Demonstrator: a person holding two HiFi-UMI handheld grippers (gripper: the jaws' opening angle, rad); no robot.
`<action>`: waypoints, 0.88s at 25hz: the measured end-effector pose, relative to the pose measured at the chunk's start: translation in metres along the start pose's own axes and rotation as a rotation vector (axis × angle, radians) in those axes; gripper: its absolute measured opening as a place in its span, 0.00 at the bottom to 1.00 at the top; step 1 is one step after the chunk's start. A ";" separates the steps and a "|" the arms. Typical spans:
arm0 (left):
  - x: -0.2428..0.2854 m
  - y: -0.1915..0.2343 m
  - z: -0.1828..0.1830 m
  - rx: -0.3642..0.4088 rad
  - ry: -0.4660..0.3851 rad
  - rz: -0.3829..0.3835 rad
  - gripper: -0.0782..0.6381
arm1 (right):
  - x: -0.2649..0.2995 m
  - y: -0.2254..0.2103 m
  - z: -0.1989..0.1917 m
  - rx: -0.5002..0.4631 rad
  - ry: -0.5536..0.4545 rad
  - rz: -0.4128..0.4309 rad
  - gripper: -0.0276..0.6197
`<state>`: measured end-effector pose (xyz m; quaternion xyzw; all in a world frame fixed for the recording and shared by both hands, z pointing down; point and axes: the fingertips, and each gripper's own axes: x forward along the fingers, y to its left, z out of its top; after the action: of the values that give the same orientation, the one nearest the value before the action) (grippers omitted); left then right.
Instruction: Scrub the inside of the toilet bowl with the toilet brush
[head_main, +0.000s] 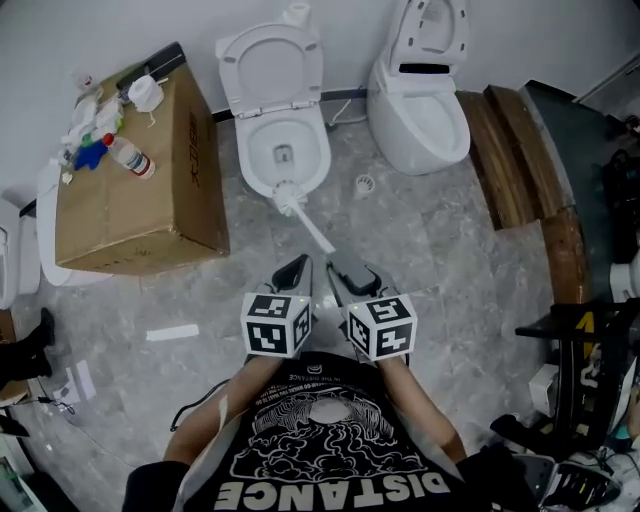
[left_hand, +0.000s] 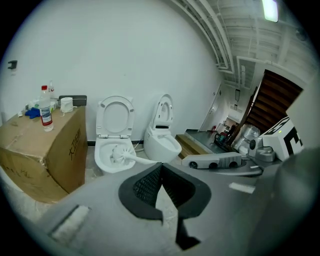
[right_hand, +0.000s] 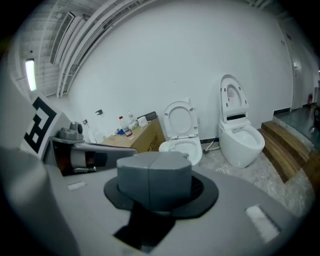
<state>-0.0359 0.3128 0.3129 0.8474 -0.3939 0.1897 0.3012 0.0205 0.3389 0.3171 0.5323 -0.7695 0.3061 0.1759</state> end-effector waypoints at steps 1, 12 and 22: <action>0.002 0.006 0.002 -0.003 0.005 -0.009 0.10 | 0.006 0.002 0.001 0.001 0.008 -0.008 0.27; 0.026 0.057 0.027 -0.009 0.011 -0.054 0.10 | 0.058 0.009 0.030 0.003 0.035 -0.045 0.27; 0.063 0.091 0.054 -0.028 0.000 0.014 0.10 | 0.110 -0.012 0.057 -0.028 0.047 0.036 0.27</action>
<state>-0.0639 0.1962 0.3403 0.8402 -0.4026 0.1864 0.3118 -0.0061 0.2200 0.3431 0.5087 -0.7786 0.3108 0.1958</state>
